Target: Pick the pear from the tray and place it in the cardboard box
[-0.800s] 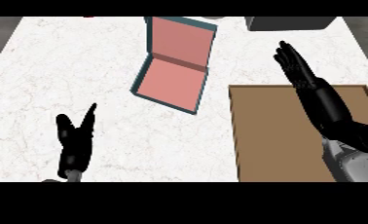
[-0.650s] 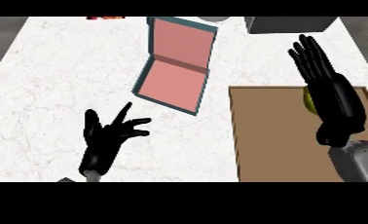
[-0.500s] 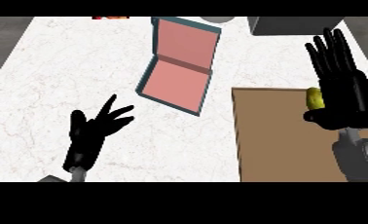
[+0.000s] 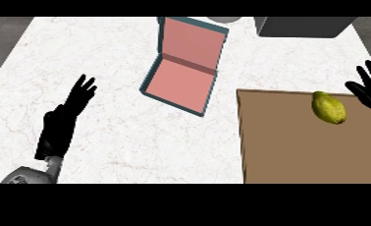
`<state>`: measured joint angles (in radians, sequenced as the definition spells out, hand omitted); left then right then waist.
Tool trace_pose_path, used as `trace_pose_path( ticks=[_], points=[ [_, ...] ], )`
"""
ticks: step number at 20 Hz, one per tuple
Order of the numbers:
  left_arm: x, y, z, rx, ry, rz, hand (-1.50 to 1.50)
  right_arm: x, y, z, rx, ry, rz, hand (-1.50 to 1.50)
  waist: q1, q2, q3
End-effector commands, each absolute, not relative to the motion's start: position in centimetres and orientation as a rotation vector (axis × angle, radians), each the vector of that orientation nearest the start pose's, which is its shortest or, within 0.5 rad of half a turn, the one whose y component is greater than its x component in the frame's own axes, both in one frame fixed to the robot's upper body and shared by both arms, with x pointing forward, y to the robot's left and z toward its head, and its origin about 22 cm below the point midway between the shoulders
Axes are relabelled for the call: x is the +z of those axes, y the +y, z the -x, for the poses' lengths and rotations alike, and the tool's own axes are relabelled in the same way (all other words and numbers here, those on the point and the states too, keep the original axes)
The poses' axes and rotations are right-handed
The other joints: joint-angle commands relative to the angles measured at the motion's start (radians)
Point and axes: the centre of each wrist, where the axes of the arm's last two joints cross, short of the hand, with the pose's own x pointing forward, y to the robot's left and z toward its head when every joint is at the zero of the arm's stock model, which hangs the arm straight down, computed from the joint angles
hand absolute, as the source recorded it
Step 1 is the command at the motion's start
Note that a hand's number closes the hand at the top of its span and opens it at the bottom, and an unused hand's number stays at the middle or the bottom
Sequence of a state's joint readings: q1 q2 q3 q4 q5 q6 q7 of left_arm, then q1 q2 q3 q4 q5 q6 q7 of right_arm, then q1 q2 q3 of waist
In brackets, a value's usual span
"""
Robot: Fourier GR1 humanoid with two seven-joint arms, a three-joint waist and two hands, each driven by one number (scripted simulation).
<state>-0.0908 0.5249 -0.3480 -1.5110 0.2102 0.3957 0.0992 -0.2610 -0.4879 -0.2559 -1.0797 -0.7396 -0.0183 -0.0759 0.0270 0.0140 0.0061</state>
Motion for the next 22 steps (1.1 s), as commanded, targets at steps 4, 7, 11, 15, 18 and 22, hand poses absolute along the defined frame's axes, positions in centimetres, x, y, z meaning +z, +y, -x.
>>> trace_pose_path(
  ticks=[4, 7, 11, 15, 18, 22],
  points=[
    [2.7, 27.6, -25.5, -0.23, -1.464, -0.349, 0.0, 4.1, -48.6, -26.9, -0.157, -1.481, 0.099, -1.5, 0.003, 0.001, -0.001],
    [2.0, 27.6, -25.0, -0.234, -1.45, -0.342, 0.0, 6.2, -50.5, -26.8, 0.044, -1.425, 0.11, -1.5, 0.014, 0.001, -0.001],
    [1.1, 27.6, -24.9, -0.226, -1.472, -0.353, 0.0, 8.1, -51.1, -27.1, 0.338, -1.302, 0.036, -1.5, 0.017, 0.002, -0.002],
    [2.2, 27.5, -25.1, -0.231, -1.479, -0.357, 0.0, 9.5, -51.6, -27.7, 0.543, -1.182, -0.039, -1.5, 0.019, -0.003, -0.002],
    [2.1, 27.8, -25.7, -0.214, -1.469, -0.344, 0.0, 9.4, -50.4, -29.7, 0.613, -1.161, -0.098, -1.5, 0.008, -0.005, -0.004],
    [2.4, 29.3, -25.0, -0.241, -1.47, -0.386, 0.0, 9.9, -49.7, -31.4, 0.668, -1.101, -0.103, -1.5, -0.002, -0.009, -0.005]
  ],
)
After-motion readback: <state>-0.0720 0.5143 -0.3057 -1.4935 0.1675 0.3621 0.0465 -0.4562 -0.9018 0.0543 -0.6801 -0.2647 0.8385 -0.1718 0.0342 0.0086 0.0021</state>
